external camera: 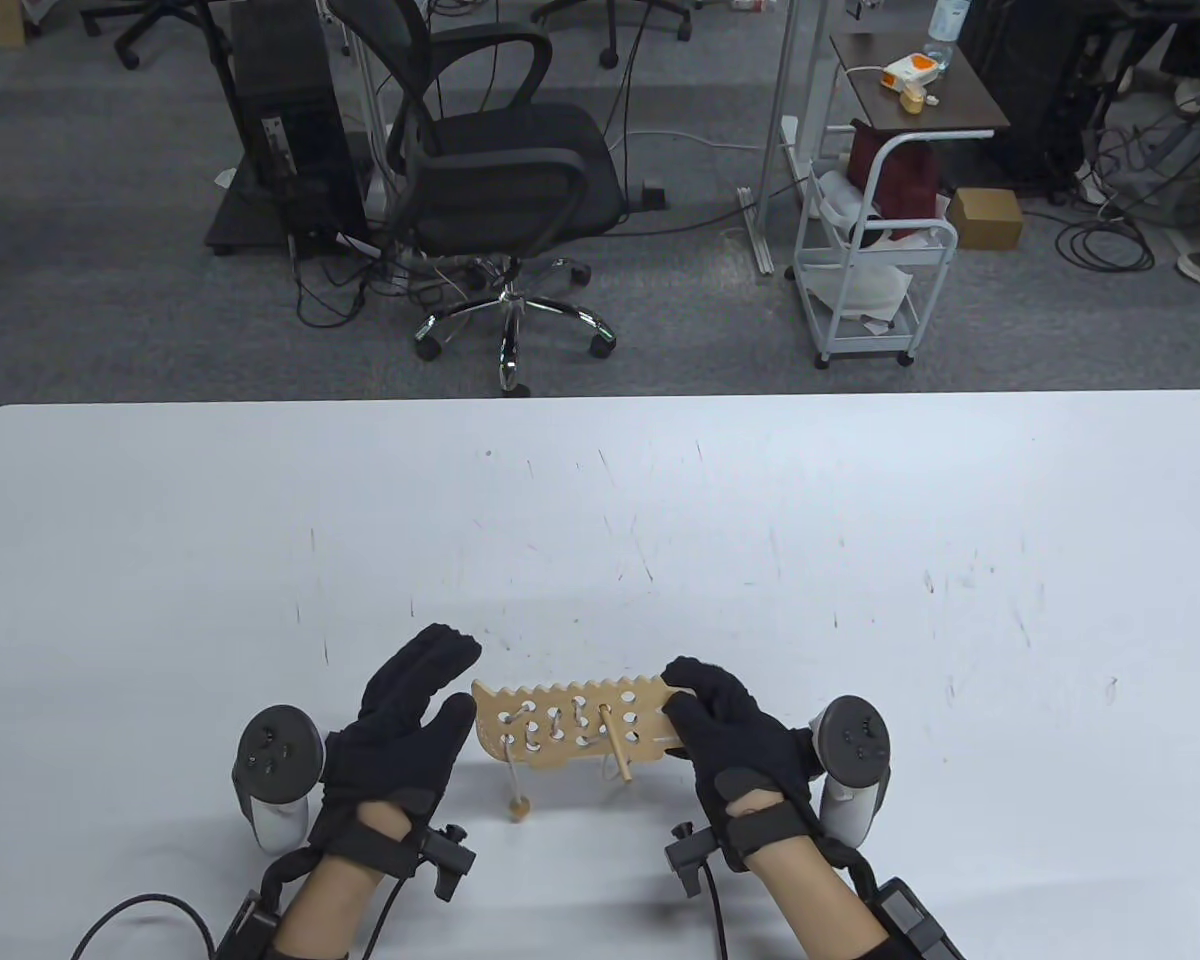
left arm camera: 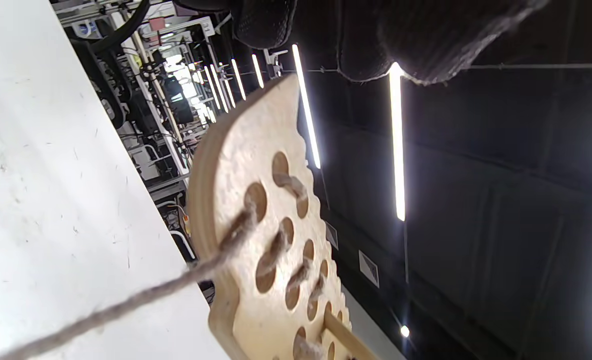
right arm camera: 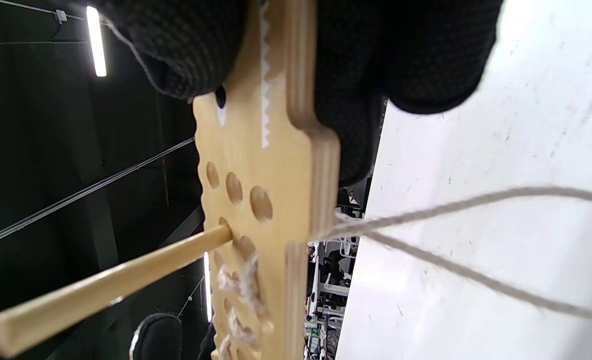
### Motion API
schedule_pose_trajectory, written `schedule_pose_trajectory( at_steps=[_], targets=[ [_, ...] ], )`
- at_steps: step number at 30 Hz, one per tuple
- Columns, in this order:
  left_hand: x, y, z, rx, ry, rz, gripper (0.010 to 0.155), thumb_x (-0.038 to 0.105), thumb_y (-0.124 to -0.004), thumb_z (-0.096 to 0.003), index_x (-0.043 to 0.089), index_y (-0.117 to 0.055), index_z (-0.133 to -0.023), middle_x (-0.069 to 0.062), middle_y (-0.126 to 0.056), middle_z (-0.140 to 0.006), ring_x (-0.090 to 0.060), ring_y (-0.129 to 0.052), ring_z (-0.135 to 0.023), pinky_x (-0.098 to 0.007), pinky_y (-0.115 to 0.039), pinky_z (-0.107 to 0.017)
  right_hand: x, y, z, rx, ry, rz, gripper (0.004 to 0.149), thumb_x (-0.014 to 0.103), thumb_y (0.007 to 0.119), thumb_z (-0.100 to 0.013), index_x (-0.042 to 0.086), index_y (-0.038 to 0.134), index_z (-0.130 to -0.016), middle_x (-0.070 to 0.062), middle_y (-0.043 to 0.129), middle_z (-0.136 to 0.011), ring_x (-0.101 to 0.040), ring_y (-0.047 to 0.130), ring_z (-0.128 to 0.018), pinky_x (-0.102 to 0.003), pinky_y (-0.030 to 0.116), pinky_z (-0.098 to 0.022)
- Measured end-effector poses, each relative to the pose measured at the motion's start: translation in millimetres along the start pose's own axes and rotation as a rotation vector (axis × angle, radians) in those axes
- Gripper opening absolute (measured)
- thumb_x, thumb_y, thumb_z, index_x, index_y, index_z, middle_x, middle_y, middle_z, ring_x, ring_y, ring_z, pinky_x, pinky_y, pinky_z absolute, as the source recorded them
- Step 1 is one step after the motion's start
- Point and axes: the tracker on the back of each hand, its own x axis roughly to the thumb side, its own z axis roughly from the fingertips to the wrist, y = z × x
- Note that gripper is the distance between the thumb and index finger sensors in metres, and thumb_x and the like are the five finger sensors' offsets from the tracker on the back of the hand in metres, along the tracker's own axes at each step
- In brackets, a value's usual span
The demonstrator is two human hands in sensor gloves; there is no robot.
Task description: Thread rope through all holes on crocodile lacing toy
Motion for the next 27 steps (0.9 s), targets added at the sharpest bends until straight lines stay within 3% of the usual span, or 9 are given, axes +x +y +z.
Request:
schedule_pose_trajectory(
  at_steps=[18,27],
  targets=[
    [24,-36,4,-0.144,-0.198,-0.533,0.058,0.051,-0.086,-0.0427,0.054,-0.071,-0.099,-0.003,-0.041,-0.119,-0.035,-0.026,-0.112,-0.063,-0.022,-0.078,2,15,7,0.030,0.003,0.035,0.050,0.030,0.083,-0.044,0.006,0.073,-0.087,-0.009,0.098,-0.074,-0.029,0.105,-0.055,-0.044,0.083,-0.041],
    [33,-56,8,-0.196,-0.259,-0.676,0.058,0.050,-0.090,-0.0413,0.057,-0.073,-0.096,-0.001,-0.040,-0.120,-0.036,-0.026,-0.112,-0.063,-0.019,-0.078,2,21,10,0.052,0.005,0.047,0.050,0.030,0.083,-0.044,0.005,0.073,-0.087,-0.010,0.098,-0.073,-0.029,0.106,-0.055,-0.044,0.084,-0.040]
  ],
)
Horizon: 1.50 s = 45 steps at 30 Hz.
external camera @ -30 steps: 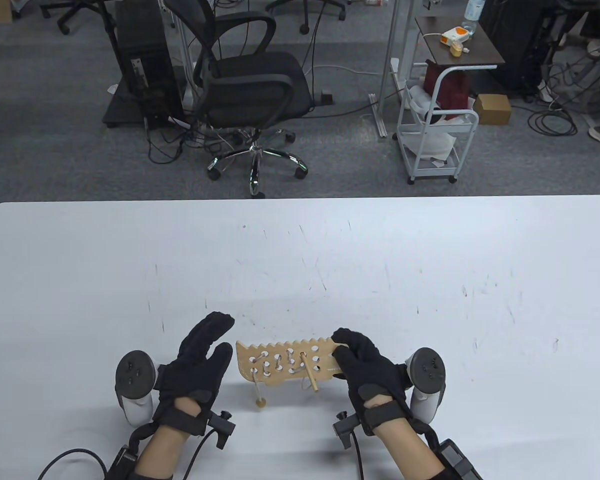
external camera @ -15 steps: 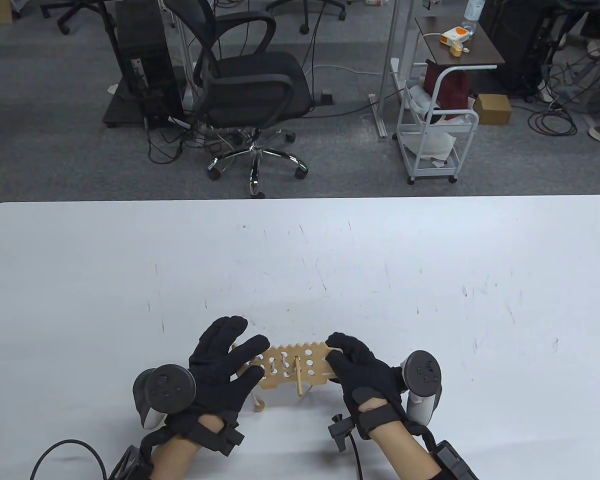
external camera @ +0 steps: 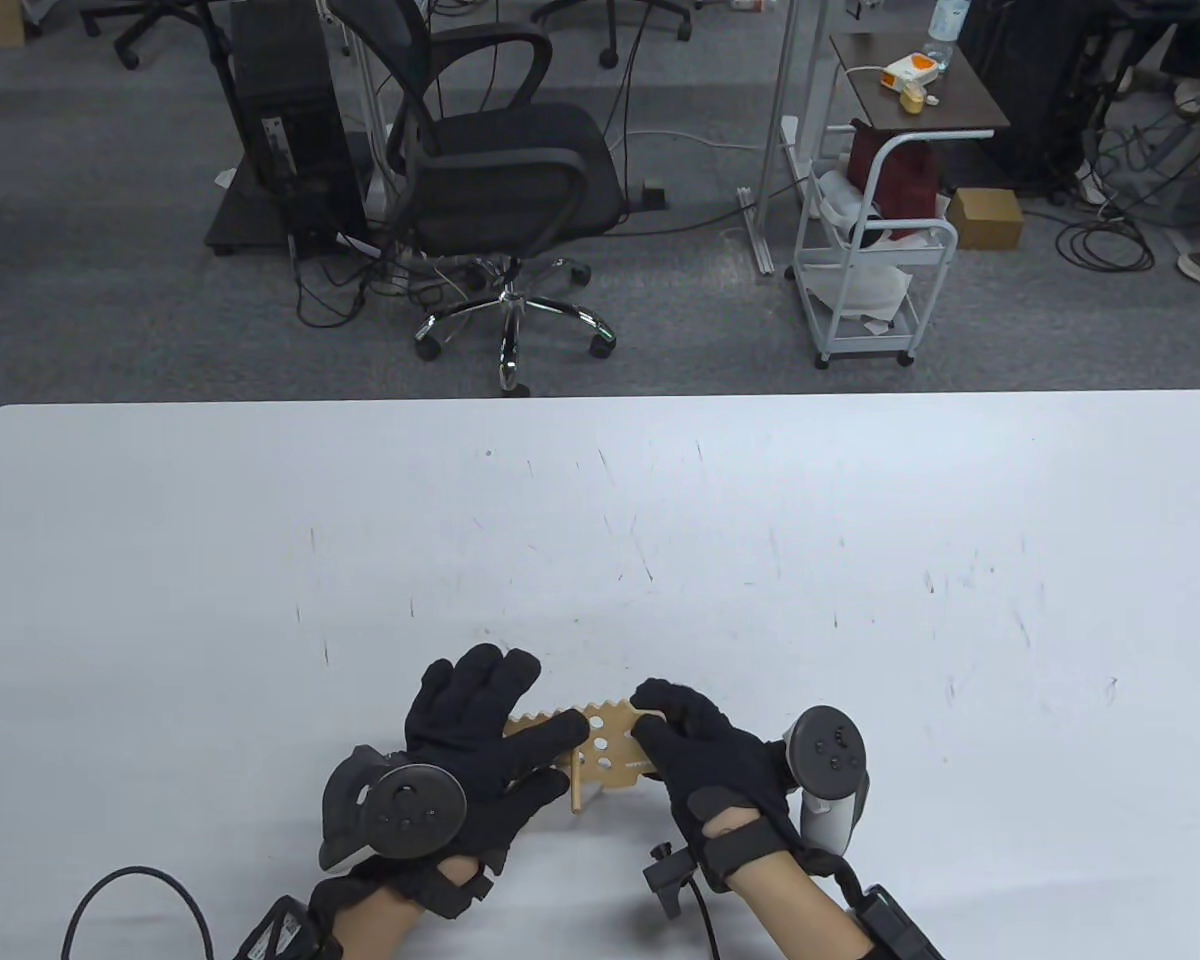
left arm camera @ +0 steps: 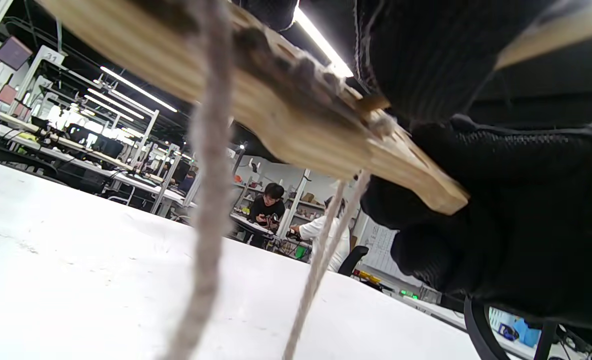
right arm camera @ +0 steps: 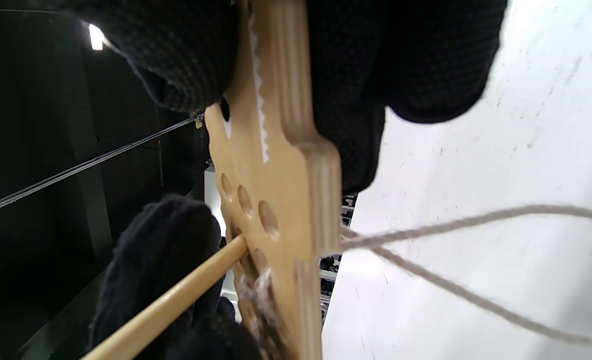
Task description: Thread rope through all holes on crocodile lacing toy
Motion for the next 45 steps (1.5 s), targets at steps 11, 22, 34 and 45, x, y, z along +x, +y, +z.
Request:
schedule_pose_trajectory(
  at_steps=[11,22,34,45],
  targets=[
    [2,-6,-2,-0.030,-0.007,0.022,0.052,0.044,-0.092,-0.0411,0.056,-0.080,-0.090,-0.001,-0.044,-0.119,-0.036,-0.032,-0.111,-0.063,-0.020,-0.078,-1,3,0,0.027,0.009,0.015,0.051,0.031,0.083,-0.045,0.005,0.073,-0.087,-0.010,0.098,-0.073,-0.028,0.106,-0.054,-0.041,0.085,-0.039],
    [-1,-1,1,0.029,0.000,0.049,0.045,0.045,-0.088,-0.0421,0.054,-0.085,-0.086,-0.002,-0.053,-0.117,-0.036,-0.040,-0.110,-0.063,-0.024,-0.078,-1,1,-1,0.025,0.020,0.016,0.051,0.031,0.083,-0.045,0.005,0.072,-0.088,-0.010,0.098,-0.074,-0.029,0.105,-0.055,-0.042,0.084,-0.040],
    [-12,7,3,0.075,0.044,0.047,0.045,0.044,-0.088,-0.0423,0.052,-0.086,-0.087,-0.004,-0.058,-0.115,-0.036,-0.045,-0.108,-0.063,-0.027,-0.078,-3,-9,-5,-0.016,0.037,-0.002,0.051,0.031,0.083,-0.046,0.006,0.072,-0.088,-0.010,0.097,-0.075,-0.029,0.105,-0.056,-0.042,0.084,-0.041],
    [-34,17,6,0.112,0.127,0.057,0.045,0.044,-0.087,-0.0424,0.051,-0.085,-0.087,-0.004,-0.059,-0.114,-0.037,-0.047,-0.107,-0.063,-0.028,-0.078,-6,-23,-10,-0.068,0.052,-0.013,0.050,0.031,0.082,-0.046,0.006,0.071,-0.088,-0.010,0.097,-0.075,-0.029,0.105,-0.057,-0.042,0.084,-0.041]
  ],
)
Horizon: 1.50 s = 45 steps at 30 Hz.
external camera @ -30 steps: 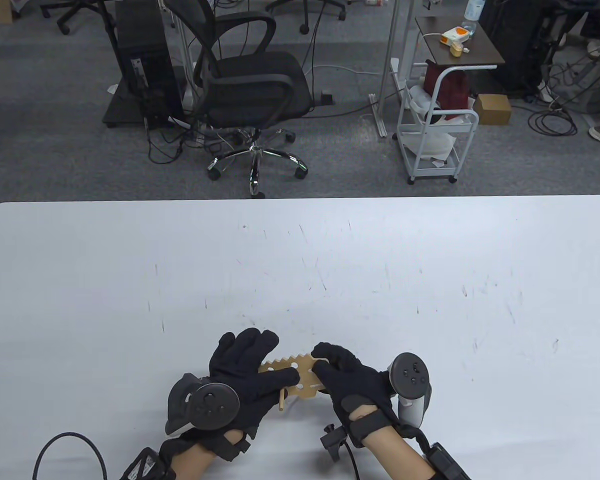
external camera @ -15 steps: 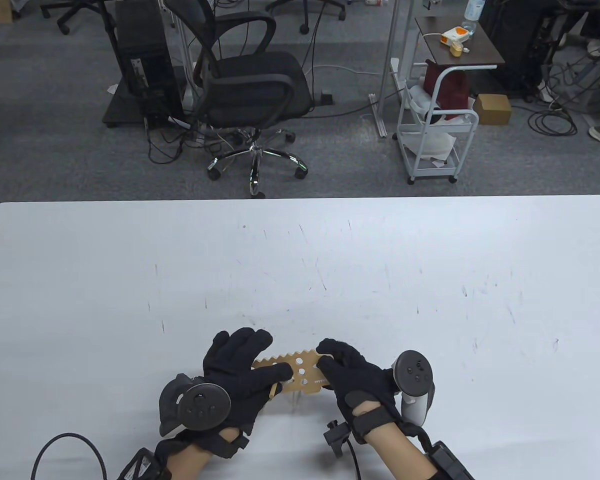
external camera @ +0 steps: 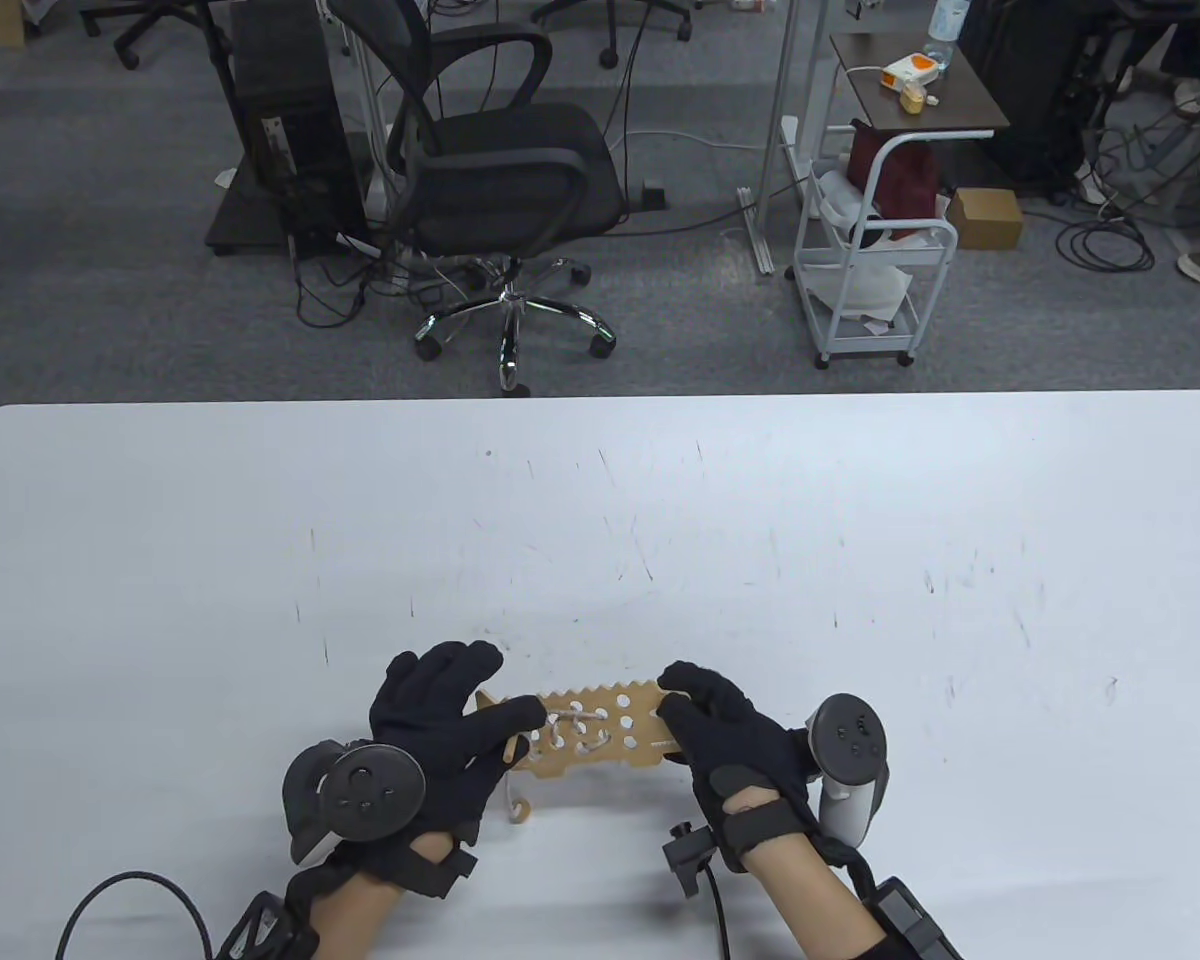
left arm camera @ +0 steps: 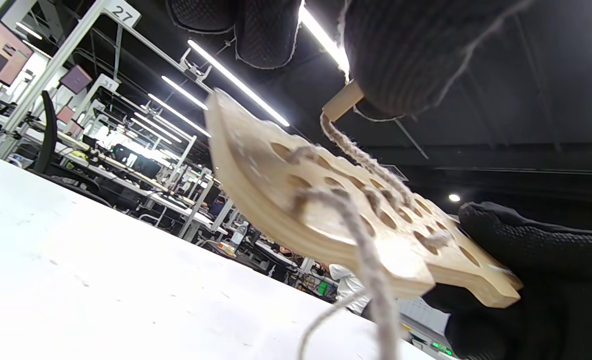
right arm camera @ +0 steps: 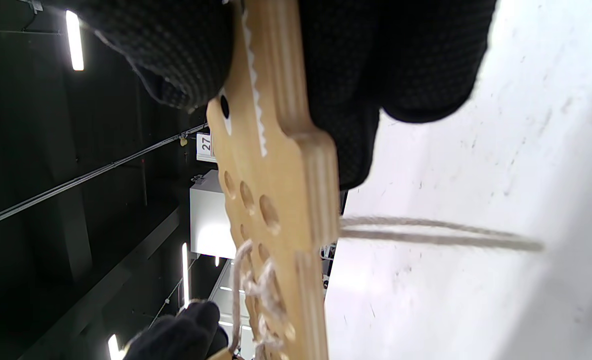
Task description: Thread rope through all holes on crocodile lacing toy
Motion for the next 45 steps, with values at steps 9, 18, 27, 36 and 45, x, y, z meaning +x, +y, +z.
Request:
schedule_pose_trajectory(
  at_steps=[9,18,27,36,45],
  targets=[
    [-16,4,-1,0.011,0.062,0.008,0.045,0.044,-0.087,-0.0426,0.050,-0.085,-0.087,-0.005,-0.060,-0.113,-0.037,-0.048,-0.107,-0.063,-0.028,-0.078,-3,-11,-4,-0.043,0.016,-0.012,0.051,0.031,0.082,-0.047,0.006,0.071,-0.089,-0.010,0.096,-0.076,-0.028,0.105,-0.057,-0.042,0.084,-0.042],
    [-31,9,-2,0.036,0.121,0.015,0.045,0.044,-0.087,-0.0427,0.050,-0.085,-0.087,-0.005,-0.061,-0.113,-0.037,-0.049,-0.107,-0.063,-0.029,-0.078,-6,-22,-9,-0.090,0.028,-0.024,0.051,0.031,0.082,-0.047,0.006,0.071,-0.089,-0.010,0.096,-0.076,-0.029,0.104,-0.057,-0.042,0.083,-0.042],
    [-51,18,-1,0.084,0.207,0.028,0.045,0.044,-0.087,-0.0428,0.050,-0.085,-0.087,-0.005,-0.061,-0.113,-0.037,-0.049,-0.107,-0.063,-0.029,-0.078,-12,-36,-13,-0.150,0.052,-0.030,0.051,0.031,0.082,-0.047,0.006,0.071,-0.089,-0.010,0.096,-0.076,-0.029,0.104,-0.057,-0.042,0.083,-0.042],
    [-69,25,2,0.125,0.303,0.028,0.045,0.044,-0.086,-0.0428,0.050,-0.085,-0.087,-0.005,-0.061,-0.113,-0.037,-0.049,-0.107,-0.063,-0.029,-0.077,-16,-49,-16,-0.206,0.069,-0.040,0.051,0.031,0.082,-0.047,0.006,0.070,-0.089,-0.010,0.096,-0.076,-0.029,0.104,-0.057,-0.042,0.083,-0.042],
    [-88,36,6,0.192,0.405,0.046,0.045,0.044,-0.086,-0.0429,0.050,-0.085,-0.087,-0.005,-0.062,-0.113,-0.038,-0.050,-0.106,-0.064,-0.029,-0.077,-20,-58,-18,-0.245,0.082,-0.045,0.051,0.032,0.082,-0.047,0.006,0.070,-0.089,-0.010,0.096,-0.076,-0.028,0.104,-0.057,-0.042,0.083,-0.042]
  ],
)
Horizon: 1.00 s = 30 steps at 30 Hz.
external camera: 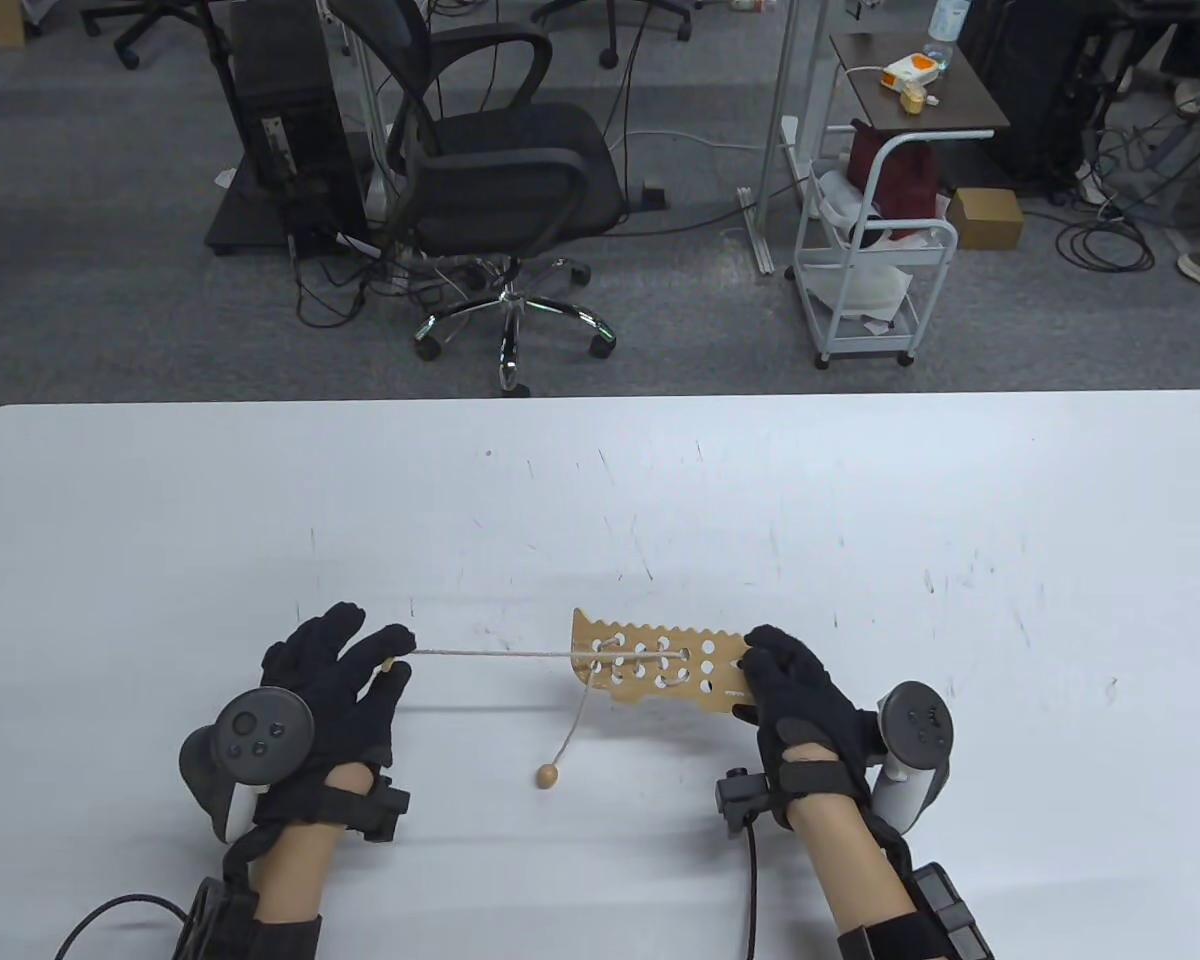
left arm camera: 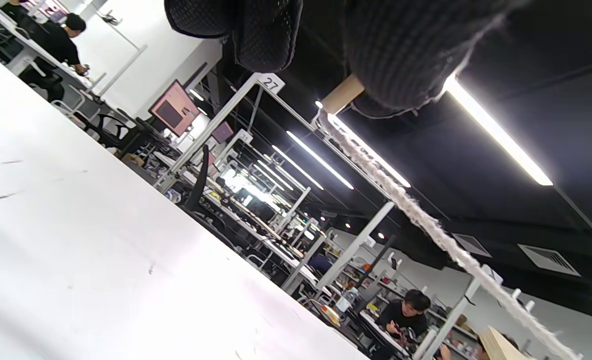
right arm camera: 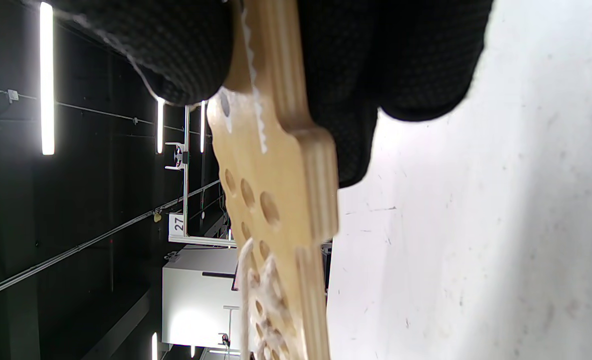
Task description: Thread rope through all holes on crocodile lacing toy
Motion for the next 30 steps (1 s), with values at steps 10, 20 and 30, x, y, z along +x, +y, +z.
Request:
schedule_pose_trajectory(
  at_steps=[10,20,30],
  targets=[
    [-16,8,-4,0.037,0.074,-0.009,0.045,0.044,-0.086,-0.0428,0.050,-0.084,-0.087,-0.005,-0.063,-0.112,-0.038,-0.050,-0.106,-0.064,-0.028,-0.077,0,-11,-5,-0.043,-0.010,0.026,0.051,0.032,0.082,-0.047,0.006,0.070,-0.089,-0.010,0.096,-0.076,-0.029,0.104,-0.058,-0.042,0.083,-0.042],
    [0,4,-1,0.016,-0.004,0.013,0.045,0.042,-0.085,-0.0431,0.045,-0.083,-0.088,-0.001,-0.091,-0.096,-0.033,-0.083,-0.094,-0.064,-0.040,-0.077,4,-1,1,-0.011,-0.038,0.019,0.051,0.032,0.082,-0.047,0.006,0.071,-0.089,-0.010,0.097,-0.075,-0.029,0.104,-0.056,-0.041,0.084,-0.042],
    [25,-8,6,-0.080,-0.121,0.024,0.047,0.035,-0.086,-0.0432,0.041,-0.082,-0.090,0.004,-0.097,-0.089,-0.028,-0.091,-0.084,-0.062,-0.045,-0.077,10,15,9,0.063,-0.100,0.081,0.050,0.032,0.082,-0.046,0.006,0.071,-0.088,-0.009,0.097,-0.075,-0.028,0.105,-0.056,-0.042,0.084,-0.041]
  ],
)
